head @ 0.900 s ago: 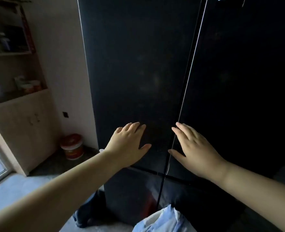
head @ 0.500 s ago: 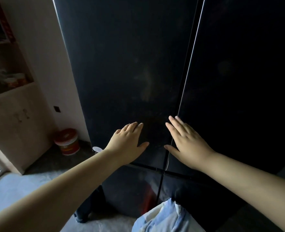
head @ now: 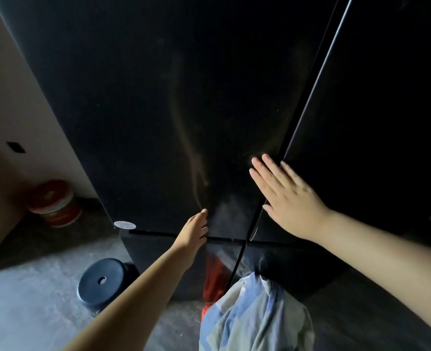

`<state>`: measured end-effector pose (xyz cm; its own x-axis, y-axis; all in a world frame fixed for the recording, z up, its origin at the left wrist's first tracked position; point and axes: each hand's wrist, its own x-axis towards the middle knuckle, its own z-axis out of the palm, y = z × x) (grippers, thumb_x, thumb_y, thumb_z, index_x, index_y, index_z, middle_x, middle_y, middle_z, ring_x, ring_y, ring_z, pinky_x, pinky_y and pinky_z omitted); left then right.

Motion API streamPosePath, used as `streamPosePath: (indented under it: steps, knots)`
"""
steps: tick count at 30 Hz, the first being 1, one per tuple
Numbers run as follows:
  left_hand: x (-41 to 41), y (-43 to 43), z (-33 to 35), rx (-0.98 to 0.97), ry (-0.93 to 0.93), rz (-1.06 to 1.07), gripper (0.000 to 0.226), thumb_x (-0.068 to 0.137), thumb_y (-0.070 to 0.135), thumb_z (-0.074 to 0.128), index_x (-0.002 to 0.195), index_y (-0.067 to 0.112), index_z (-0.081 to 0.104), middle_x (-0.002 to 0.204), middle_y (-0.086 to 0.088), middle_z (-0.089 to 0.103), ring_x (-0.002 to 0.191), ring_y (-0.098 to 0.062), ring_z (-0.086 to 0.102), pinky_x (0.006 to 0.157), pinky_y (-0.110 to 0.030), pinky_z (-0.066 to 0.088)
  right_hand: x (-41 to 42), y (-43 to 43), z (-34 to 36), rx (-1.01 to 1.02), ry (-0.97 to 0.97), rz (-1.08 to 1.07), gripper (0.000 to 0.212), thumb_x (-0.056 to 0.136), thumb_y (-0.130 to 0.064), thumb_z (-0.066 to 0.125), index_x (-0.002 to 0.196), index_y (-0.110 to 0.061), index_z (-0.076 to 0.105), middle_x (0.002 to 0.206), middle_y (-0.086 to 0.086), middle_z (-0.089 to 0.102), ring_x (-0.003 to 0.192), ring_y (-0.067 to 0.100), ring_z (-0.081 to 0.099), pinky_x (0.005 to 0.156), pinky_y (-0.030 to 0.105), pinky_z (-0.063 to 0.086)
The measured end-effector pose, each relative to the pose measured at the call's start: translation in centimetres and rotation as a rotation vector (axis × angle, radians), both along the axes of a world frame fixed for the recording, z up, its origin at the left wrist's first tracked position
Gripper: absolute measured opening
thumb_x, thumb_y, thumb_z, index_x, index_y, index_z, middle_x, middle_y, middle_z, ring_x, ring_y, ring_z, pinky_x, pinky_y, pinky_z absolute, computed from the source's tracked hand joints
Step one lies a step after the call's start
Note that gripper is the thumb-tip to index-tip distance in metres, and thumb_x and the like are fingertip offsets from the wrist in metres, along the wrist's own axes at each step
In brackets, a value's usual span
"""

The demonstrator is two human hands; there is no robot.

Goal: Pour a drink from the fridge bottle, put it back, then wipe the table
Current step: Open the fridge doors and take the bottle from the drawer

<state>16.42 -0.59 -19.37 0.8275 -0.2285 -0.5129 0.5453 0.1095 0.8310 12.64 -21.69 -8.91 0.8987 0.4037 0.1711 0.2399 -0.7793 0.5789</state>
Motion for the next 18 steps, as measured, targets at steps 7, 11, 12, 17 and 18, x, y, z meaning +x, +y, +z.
streamPosePath:
  steps: [7,11,12,17,18]
  knots:
    - [1.5,-1.5,-6.4,-0.622,0.512,0.362,0.067,0.099,0.05,0.023,0.148,0.003,0.024,0.152,-0.02,0.029,0.142,-0.032,0.026,0.116,-0.039,0.019,0.1,0.3,-0.2,-0.058,-0.044,-0.044,0.075,0.092,-0.031,0.044,0.15,-0.001,0.006,0.158,0.017,-0.001,0.146,0.033,0.001,0.117,0.047,0.019]
    - [2.6,-2.4,-8.9,-0.72,0.579,0.498,0.071,0.097,0.053,0.022,0.142,-0.001,0.031,0.148,-0.02,0.033,0.145,-0.03,0.018,0.117,-0.036,0.015,0.0,0.7,-0.5,-0.055,-0.054,-0.062,0.073,0.093,-0.028,0.042,0.15,-0.002,0.003,0.158,0.017,-0.003,0.146,0.033,-0.001,0.117,0.047,0.016]
    - [2.8,-2.6,-9.2,-0.738,0.583,0.521,0.073,0.097,0.053,0.022,0.147,0.0,0.022,0.154,-0.018,0.024,0.145,-0.029,0.016,0.117,-0.037,0.013,0.0,0.9,-0.5,-0.047,-0.052,-0.064,0.073,0.093,-0.026,0.043,0.15,-0.002,0.003,0.158,0.017,-0.003,0.146,0.034,-0.001,0.118,0.047,0.015]
    - [3.3,-3.1,-10.4,-0.807,0.585,0.589,0.071,0.097,0.051,0.02,0.151,0.006,0.011,0.158,-0.015,0.012,0.146,-0.029,0.013,0.117,-0.039,0.012,-0.1,1.4,-0.8,0.006,-0.041,-0.086,0.073,0.092,-0.02,0.047,0.15,-0.003,0.006,0.158,0.017,-0.002,0.146,0.033,0.0,0.118,0.046,0.015]
    - [3.2,-3.2,-10.6,-0.805,0.587,0.586,0.071,0.097,0.052,0.02,0.151,0.007,0.012,0.158,-0.014,0.013,0.146,-0.03,0.013,0.117,-0.039,0.013,-0.1,1.5,-0.8,0.01,-0.036,-0.089,0.073,0.092,-0.02,0.047,0.15,-0.003,0.006,0.158,0.017,-0.001,0.146,0.033,0.0,0.118,0.046,0.016]
